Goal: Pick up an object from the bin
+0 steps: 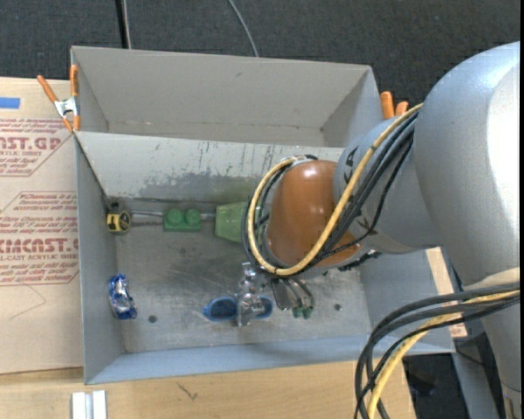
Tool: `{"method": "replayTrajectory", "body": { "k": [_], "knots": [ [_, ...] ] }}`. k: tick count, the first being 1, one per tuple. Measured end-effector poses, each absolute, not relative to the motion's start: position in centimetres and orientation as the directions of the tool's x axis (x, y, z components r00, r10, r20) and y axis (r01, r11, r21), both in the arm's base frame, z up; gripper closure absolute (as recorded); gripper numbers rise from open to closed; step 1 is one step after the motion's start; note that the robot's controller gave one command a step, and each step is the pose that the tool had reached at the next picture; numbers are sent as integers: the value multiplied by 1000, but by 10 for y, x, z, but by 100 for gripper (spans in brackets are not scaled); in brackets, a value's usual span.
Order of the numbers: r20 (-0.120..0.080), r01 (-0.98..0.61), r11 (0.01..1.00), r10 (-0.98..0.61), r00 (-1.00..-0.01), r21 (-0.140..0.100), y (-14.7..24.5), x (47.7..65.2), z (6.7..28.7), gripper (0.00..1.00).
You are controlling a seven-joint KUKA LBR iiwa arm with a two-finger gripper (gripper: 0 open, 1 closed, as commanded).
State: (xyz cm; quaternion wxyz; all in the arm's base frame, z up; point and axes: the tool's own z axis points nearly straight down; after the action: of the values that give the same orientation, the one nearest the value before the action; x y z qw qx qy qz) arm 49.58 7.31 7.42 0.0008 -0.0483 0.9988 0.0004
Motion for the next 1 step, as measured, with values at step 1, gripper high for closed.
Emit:
{"method": "replayTrajectory", "body": {
  "k": [1],
  "knots": [
    [-9,-75,997,-75,-997,2,92,500,188,100]
  ]
}}
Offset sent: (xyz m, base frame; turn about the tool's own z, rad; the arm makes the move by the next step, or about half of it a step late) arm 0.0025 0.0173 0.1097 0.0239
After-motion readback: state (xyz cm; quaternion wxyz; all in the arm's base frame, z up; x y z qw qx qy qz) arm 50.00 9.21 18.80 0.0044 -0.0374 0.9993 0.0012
